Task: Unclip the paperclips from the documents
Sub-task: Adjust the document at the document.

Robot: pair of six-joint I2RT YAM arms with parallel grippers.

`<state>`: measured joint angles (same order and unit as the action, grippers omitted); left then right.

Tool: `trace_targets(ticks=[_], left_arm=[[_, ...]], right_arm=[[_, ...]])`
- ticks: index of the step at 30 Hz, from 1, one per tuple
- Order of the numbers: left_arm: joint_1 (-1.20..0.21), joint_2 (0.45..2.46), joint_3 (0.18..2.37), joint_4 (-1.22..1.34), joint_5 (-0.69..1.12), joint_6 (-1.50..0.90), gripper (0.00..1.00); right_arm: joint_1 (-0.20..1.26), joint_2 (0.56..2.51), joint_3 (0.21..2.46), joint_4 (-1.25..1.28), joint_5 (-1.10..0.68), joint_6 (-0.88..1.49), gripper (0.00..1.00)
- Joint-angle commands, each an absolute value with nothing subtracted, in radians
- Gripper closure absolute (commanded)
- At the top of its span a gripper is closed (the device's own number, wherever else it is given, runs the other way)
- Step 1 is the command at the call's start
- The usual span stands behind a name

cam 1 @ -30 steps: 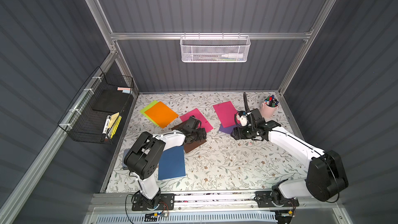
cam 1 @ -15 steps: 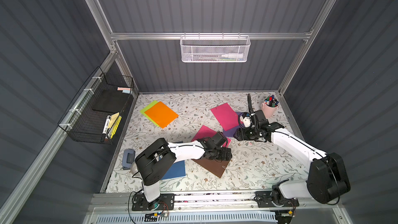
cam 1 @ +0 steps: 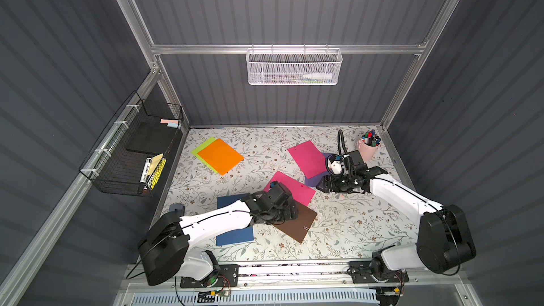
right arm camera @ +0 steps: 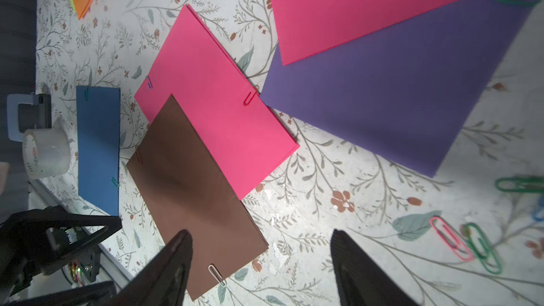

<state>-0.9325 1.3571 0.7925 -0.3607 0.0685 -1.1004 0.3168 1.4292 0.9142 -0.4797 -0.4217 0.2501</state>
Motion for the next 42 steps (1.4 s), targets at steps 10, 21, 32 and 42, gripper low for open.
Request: trace_targets(ticks=[10, 21, 32, 42], left_arm=[[-0.920, 1.373, 0.584, -0.122, 0.144, -1.408, 0.11], [-0.799, 1.455, 0.625, -0.134, 0.064, -1.305, 0.11], [-0.747, 1.651, 0.742, -0.164, -0.022, -1.147, 0.14], [-0.740, 1.706, 0.765, -0.170, -0.040, -1.089, 0.21]], right_arm=[[0.393, 1.554, 0.985, -0.446, -0.634, 0.193, 0.23], [0.456, 1.679, 1.081, -0.495, -0.645, 0.151, 0.22], [0.505, 1.840, 1.218, -0.523, -0.601, 0.143, 0.21], [0.495, 1.889, 1.272, -0.532, -0.464, 0.138, 0.20]])
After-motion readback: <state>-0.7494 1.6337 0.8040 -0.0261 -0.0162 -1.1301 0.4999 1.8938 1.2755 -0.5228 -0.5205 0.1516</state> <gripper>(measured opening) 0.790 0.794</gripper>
